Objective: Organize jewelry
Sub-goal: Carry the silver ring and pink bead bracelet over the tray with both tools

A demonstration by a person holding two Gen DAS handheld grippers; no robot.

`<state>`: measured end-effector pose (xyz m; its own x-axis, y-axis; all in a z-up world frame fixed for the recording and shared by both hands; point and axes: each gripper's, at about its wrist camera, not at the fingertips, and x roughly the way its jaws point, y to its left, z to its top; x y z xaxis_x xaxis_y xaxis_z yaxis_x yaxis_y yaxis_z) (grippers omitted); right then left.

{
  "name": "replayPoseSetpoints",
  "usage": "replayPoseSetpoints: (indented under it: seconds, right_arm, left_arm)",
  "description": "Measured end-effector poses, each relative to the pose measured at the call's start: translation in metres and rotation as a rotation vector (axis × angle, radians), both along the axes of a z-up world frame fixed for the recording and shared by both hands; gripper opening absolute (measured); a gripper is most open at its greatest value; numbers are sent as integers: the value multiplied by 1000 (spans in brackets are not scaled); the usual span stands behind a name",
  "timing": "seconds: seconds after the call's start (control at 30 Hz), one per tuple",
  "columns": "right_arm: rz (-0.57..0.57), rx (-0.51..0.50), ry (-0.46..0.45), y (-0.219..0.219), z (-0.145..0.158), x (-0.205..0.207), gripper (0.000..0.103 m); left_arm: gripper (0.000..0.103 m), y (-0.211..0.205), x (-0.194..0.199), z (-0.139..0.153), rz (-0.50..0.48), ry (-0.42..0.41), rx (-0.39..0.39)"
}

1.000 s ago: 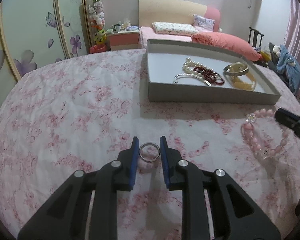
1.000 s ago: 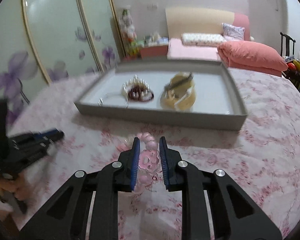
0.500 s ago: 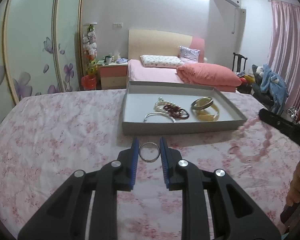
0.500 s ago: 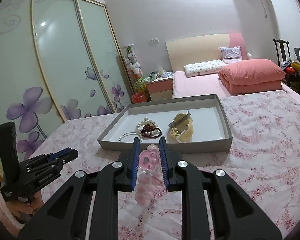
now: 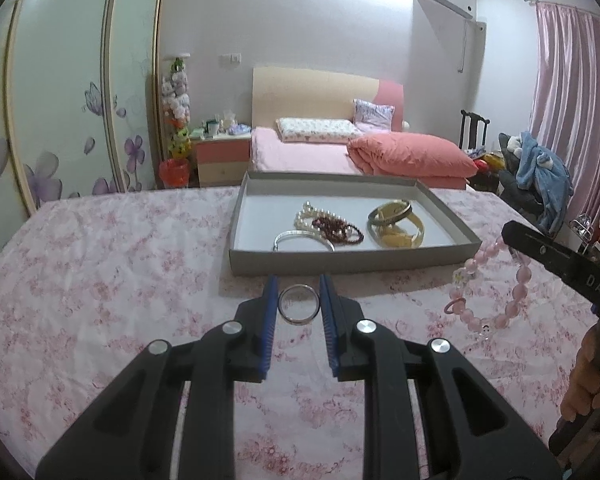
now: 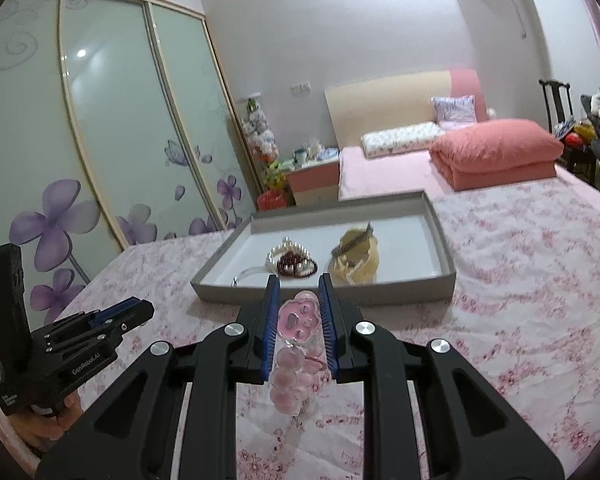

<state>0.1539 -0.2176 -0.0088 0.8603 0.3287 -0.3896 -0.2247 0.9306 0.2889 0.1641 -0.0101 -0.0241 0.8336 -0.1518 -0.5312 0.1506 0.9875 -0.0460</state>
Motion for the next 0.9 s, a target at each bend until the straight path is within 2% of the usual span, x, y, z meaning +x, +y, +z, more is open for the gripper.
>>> replayPoseSetpoints:
  seconds: [0.53,0.9]
  right_arm:
    - [-66,-78,-233,13,38,-13,21]
    - [-101,-107,-301,17,48,10,21]
  left_arm:
    - [22,-22,-10,30,14,-183,50]
    - [22,-31,20,39,27,-210,46]
